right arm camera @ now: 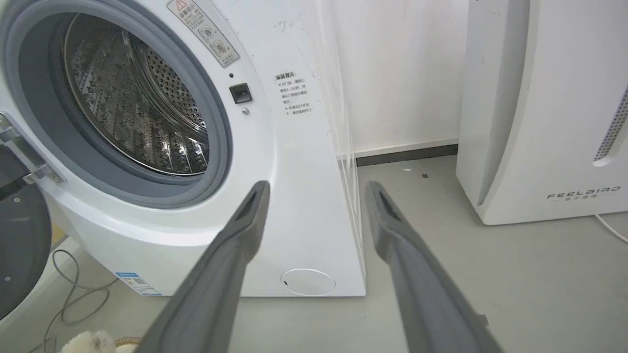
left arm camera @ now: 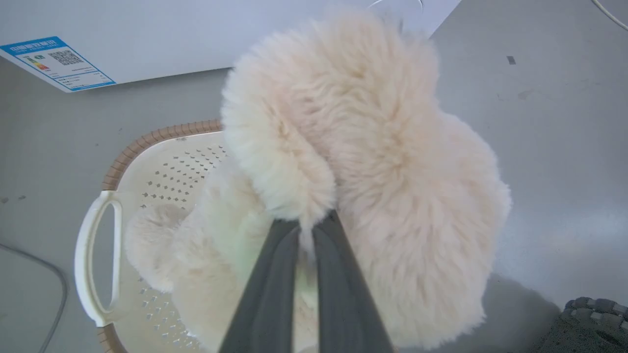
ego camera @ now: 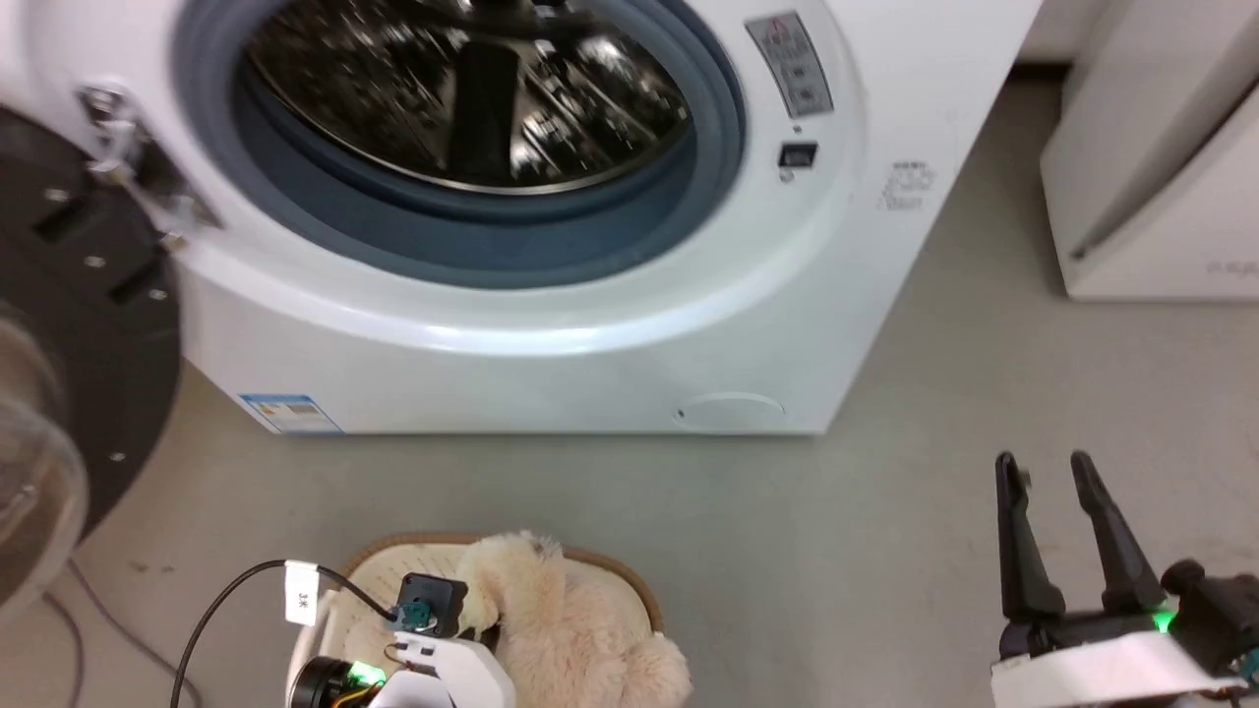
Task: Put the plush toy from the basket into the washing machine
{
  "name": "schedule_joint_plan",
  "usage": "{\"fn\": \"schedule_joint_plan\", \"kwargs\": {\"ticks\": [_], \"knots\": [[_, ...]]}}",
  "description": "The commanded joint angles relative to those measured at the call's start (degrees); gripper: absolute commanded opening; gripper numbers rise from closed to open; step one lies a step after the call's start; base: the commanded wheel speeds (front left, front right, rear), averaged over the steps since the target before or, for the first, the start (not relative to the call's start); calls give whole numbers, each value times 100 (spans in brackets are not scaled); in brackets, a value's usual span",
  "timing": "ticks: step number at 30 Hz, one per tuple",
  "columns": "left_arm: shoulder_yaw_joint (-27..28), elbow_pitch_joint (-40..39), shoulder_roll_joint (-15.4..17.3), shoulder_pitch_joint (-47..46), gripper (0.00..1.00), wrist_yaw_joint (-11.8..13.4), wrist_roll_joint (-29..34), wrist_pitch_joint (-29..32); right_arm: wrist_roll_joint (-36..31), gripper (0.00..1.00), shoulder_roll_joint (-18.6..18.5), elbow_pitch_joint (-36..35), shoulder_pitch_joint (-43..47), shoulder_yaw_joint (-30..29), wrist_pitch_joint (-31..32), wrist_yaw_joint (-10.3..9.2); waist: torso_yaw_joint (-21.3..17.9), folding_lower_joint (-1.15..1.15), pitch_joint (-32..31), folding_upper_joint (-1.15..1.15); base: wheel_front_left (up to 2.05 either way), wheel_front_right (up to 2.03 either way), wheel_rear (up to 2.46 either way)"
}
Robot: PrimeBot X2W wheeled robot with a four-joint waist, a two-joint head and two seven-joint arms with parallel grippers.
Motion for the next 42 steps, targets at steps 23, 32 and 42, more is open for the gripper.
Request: {"fn": "schedule_joint_plan", "kwargs": {"ticks": [23, 32, 42], "knots": [[363, -2821, 408, 445, 0, 388, 133, -110, 91, 100, -1, 131, 448, 5, -25, -4, 147, 1, -770, 0, 0, 0, 0], [849, -3643, 425, 190, 0, 607, 224, -110, 100, 100, -1, 129, 345, 12, -25, -4, -37, 1, -657, 0, 0, 0, 0], [1395, -3816, 386, -588, 0, 676, 352, -110, 104, 100, -1, 81, 81, 98, -25, -4, -333, 1, -195, 0, 0, 0, 0]]}}
